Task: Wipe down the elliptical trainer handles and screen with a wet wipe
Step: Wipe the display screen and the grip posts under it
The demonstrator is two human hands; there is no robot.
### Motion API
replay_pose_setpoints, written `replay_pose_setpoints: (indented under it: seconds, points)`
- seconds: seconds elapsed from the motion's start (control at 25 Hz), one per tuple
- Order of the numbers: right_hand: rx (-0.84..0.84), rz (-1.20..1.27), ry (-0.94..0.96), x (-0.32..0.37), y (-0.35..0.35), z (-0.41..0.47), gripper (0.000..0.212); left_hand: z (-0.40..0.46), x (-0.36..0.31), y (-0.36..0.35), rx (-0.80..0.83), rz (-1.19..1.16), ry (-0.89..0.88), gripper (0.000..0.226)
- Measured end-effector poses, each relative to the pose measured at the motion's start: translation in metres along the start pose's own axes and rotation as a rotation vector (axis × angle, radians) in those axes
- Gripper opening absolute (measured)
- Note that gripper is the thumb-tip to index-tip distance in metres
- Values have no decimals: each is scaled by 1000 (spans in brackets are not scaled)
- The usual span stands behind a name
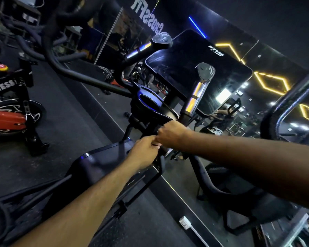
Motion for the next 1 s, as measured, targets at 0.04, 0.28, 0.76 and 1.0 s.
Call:
replay_pose_setpoints:
  seconds: [0.04,0.28,0.76,1.0]
  points:
    - [69,26,-76,7,1,12,27,1,4,5,-22,22,27,31]
    - [162,107,-397,-10,-16,53,35,-5,15,23,-79,-27,58,36]
    - [201,-25,-419,5,-38,61,41,-19,24,-13,12,-56,99,34]
    - [228,252,-466,-20,-16,60,39,-20,36,9,-32,16,89,34]
Point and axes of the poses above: each hand's wrist, its own z-axis towards the middle knuckle, its own y-axis out of the back of the hand, x = y × z, the point moved 5 cm from there along z, towards the middle knuckle
